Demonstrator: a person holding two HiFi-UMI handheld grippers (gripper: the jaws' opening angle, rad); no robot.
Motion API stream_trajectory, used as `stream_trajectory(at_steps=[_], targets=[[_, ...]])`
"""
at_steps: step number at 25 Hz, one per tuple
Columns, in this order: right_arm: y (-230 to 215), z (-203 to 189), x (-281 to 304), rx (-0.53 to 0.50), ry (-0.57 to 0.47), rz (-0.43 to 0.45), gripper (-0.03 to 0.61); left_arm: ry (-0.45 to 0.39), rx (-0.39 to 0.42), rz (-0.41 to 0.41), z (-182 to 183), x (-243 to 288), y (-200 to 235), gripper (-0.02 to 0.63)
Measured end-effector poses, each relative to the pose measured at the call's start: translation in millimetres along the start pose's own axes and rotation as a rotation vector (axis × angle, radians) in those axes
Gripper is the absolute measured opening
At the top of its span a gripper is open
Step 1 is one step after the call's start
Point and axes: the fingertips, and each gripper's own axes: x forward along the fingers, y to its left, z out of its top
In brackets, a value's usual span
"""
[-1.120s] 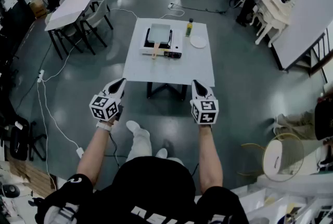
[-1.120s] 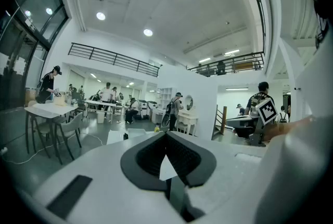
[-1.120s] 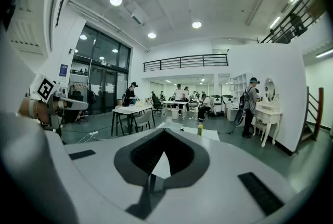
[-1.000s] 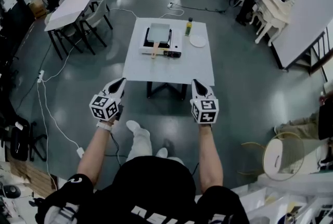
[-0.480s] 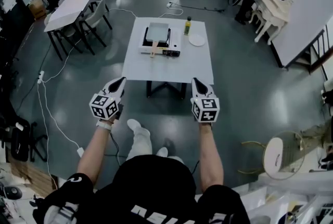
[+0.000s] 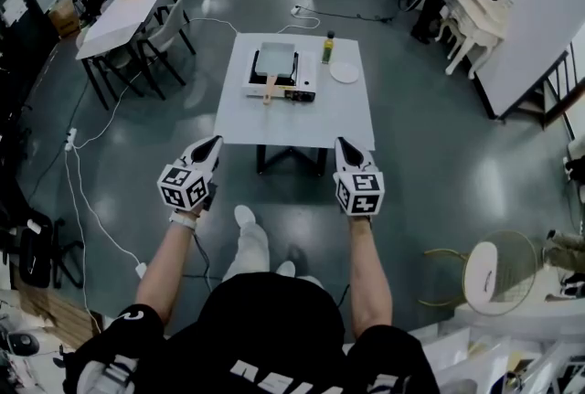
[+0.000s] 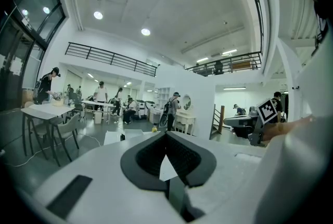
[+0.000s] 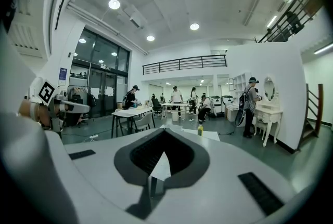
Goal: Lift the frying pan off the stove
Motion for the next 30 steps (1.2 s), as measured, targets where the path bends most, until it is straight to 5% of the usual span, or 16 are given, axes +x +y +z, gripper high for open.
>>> stream_trajectory(at_steps=[30], targets=[[-22.3,4.8,75.3,0.011,0.031,-0.009,-0.005,0.015,-0.008,-0.02,10.3,68.7,48.5,-0.002]])
